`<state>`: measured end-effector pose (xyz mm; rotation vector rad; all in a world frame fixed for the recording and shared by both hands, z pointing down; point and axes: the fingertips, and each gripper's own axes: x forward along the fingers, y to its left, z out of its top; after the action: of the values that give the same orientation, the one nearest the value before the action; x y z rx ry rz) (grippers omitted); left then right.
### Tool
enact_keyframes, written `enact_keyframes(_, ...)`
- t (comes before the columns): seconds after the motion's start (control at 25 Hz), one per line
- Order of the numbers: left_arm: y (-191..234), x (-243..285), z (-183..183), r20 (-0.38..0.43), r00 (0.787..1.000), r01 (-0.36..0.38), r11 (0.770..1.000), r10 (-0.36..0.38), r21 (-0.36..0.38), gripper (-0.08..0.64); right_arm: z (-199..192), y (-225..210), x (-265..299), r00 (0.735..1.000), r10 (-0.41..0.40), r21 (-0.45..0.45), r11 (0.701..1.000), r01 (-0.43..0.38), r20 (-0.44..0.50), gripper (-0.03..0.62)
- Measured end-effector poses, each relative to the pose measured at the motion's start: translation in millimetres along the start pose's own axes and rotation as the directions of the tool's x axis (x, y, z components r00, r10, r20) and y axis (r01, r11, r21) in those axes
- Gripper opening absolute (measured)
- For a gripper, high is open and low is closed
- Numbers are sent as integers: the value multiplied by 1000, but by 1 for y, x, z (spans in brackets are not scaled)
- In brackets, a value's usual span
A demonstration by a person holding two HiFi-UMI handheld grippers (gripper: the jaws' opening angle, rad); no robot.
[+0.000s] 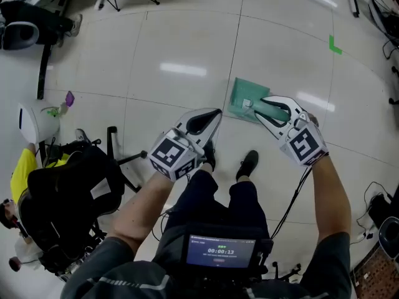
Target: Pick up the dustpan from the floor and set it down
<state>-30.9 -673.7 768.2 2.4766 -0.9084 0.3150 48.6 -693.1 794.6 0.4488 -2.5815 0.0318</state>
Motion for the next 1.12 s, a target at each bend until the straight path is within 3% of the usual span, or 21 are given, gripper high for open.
enact_keyframes(0.16,28,19,-45,-14,999,-46,999,46,-6,26,-56,3,32,999,30,-18,999,-31,-32,133)
enact_keyframes(0.28,44,31,-67,-21,999,-42,999,42,-6,26,-85,4,54,999,30,-10,999,-31,-36,133)
enact_keyframes(0.64,38,50,-101,1,1000,-17,1000,17,-12,26,-130,16,67,998,23,-10,1000,-23,-53,138)
enact_keyframes(0.84,55,52,-111,-10,1000,-26,999,25,-23,26,-134,12,89,998,21,11,1000,-20,-53,146)
enact_keyframes(0.96,42,44,-97,-3,1000,-24,999,23,-32,26,-129,17,79,995,28,21,999,-26,-95,224)
enact_keyframes(1.12,31,29,-75,24,1000,-10,1000,11,-24,26,-113,29,71,991,51,16,999,-49,-127,227)
